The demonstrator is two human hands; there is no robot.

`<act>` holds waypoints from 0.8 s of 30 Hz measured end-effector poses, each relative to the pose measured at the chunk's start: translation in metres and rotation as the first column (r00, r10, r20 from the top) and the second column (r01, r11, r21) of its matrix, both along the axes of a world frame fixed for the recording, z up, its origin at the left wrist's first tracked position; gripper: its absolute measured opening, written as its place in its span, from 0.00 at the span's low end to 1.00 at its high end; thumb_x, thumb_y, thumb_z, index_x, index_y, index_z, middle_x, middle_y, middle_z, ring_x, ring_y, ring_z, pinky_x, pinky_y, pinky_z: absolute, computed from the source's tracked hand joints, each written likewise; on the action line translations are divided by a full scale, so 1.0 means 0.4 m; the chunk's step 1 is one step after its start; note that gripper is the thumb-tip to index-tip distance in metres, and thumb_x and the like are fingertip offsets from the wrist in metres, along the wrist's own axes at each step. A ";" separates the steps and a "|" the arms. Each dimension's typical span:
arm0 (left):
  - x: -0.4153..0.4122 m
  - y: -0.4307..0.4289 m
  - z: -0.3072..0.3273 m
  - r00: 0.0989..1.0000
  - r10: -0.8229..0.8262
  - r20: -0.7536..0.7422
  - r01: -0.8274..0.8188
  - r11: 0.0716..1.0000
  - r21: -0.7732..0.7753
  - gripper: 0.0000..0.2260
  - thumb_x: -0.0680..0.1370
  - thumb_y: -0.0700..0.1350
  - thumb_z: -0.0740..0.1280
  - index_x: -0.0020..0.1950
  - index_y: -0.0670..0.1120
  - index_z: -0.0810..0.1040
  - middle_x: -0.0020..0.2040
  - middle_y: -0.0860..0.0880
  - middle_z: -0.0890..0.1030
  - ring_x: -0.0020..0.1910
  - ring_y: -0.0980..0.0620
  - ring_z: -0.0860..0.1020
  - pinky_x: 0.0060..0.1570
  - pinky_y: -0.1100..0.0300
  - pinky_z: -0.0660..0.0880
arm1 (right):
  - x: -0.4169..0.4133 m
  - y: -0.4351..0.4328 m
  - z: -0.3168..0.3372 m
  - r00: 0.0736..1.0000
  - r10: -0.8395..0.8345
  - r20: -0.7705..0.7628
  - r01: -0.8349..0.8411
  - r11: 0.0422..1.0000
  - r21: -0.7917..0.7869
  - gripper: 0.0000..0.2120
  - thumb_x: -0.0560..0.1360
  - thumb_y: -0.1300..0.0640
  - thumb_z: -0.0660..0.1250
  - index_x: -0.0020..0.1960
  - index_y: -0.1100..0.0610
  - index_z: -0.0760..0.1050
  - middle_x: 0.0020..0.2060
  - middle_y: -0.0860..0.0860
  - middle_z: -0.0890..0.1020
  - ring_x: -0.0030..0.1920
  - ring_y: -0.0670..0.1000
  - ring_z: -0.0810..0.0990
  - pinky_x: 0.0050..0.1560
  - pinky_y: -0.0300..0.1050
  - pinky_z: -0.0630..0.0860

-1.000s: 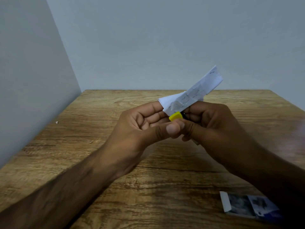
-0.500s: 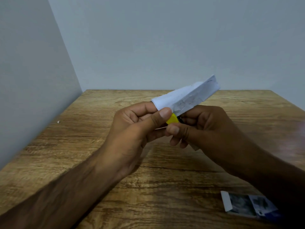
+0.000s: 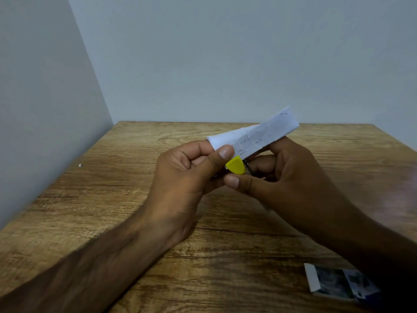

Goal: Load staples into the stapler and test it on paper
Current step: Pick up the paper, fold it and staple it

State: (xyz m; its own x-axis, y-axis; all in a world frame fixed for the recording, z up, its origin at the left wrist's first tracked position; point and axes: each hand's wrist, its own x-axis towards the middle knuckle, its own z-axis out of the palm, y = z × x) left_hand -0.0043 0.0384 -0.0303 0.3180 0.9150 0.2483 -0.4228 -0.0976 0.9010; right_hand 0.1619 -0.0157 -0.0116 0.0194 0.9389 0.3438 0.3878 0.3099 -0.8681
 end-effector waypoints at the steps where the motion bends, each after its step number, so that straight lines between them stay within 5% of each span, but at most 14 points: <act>1: 0.001 -0.001 0.001 1.000 0.010 -0.004 -0.010 1.000 -0.002 0.13 0.75 0.41 0.73 0.48 0.30 0.82 0.43 0.35 0.87 0.42 0.42 0.86 0.45 0.53 0.84 | -0.002 -0.001 -0.001 0.998 -0.043 0.054 0.041 0.999 0.030 0.28 0.66 0.43 0.78 0.64 0.45 0.75 0.41 0.44 0.89 0.38 0.42 0.87 0.33 0.35 0.79; 4: -0.002 -0.002 0.003 0.999 0.034 0.000 -0.034 0.999 -0.011 0.08 0.76 0.39 0.73 0.47 0.34 0.84 0.40 0.37 0.88 0.37 0.46 0.87 0.39 0.57 0.84 | -0.002 -0.002 0.001 0.980 -0.148 0.135 0.137 0.987 0.083 0.28 0.63 0.38 0.76 0.60 0.47 0.80 0.43 0.43 0.87 0.43 0.43 0.87 0.40 0.43 0.84; 10: 0.000 0.005 0.009 0.997 0.070 0.011 -0.068 0.990 -0.122 0.06 0.79 0.38 0.71 0.49 0.34 0.78 0.37 0.39 0.86 0.32 0.49 0.86 0.41 0.53 0.87 | 0.007 0.000 -0.001 0.996 -0.083 0.037 0.080 0.993 0.090 0.05 0.69 0.54 0.79 0.44 0.48 0.85 0.31 0.45 0.86 0.29 0.42 0.82 0.31 0.32 0.74; 12: 0.002 0.006 0.011 0.998 0.062 0.003 -0.061 0.988 -0.142 0.05 0.78 0.36 0.71 0.46 0.37 0.77 0.35 0.41 0.85 0.32 0.49 0.85 0.46 0.50 0.85 | 0.006 -0.001 -0.002 0.995 -0.093 0.035 0.089 0.992 0.093 0.04 0.70 0.56 0.78 0.43 0.50 0.85 0.32 0.46 0.86 0.30 0.44 0.83 0.31 0.36 0.76; 15: 0.003 0.005 0.007 0.999 0.034 0.006 -0.033 0.991 -0.127 0.04 0.77 0.33 0.71 0.44 0.38 0.78 0.33 0.43 0.85 0.32 0.50 0.85 0.40 0.56 0.86 | 0.003 0.000 0.000 0.992 -0.119 0.050 0.114 0.989 0.090 0.04 0.68 0.55 0.77 0.43 0.51 0.84 0.34 0.48 0.86 0.34 0.49 0.85 0.37 0.49 0.84; 17: 0.001 0.005 0.002 1.000 0.011 0.016 -0.010 0.993 -0.113 0.03 0.76 0.32 0.72 0.46 0.34 0.79 0.35 0.41 0.86 0.33 0.49 0.86 0.37 0.59 0.85 | 0.002 -0.003 0.002 0.989 -0.130 0.064 0.125 0.989 0.082 0.06 0.66 0.52 0.75 0.42 0.51 0.84 0.34 0.49 0.86 0.34 0.50 0.84 0.38 0.48 0.84; 20: -0.002 0.005 -0.005 1.000 0.026 0.004 -0.025 0.995 -0.099 0.13 0.76 0.31 0.72 0.55 0.24 0.74 0.37 0.38 0.86 0.35 0.48 0.86 0.36 0.59 0.84 | 0.005 -0.004 0.002 0.983 -0.141 0.120 0.131 0.988 0.083 0.06 0.66 0.51 0.74 0.41 0.51 0.84 0.34 0.48 0.85 0.33 0.48 0.82 0.34 0.39 0.79; 24: -0.002 0.000 -0.006 1.000 0.023 -0.016 -0.024 0.996 -0.091 0.14 0.76 0.31 0.72 0.56 0.24 0.74 0.44 0.30 0.86 0.37 0.47 0.87 0.37 0.59 0.84 | 0.006 0.000 0.000 0.971 -0.178 0.161 0.167 0.983 0.080 0.07 0.65 0.48 0.70 0.40 0.50 0.81 0.30 0.47 0.83 0.27 0.44 0.78 0.29 0.46 0.77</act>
State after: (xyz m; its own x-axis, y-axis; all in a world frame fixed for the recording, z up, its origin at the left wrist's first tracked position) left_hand -0.0051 0.0385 -0.0325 0.2994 0.9407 0.1592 -0.4075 -0.0248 0.9129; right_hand 0.1644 -0.0159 -0.0115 0.1166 0.9016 0.4165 0.5778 0.2795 -0.7668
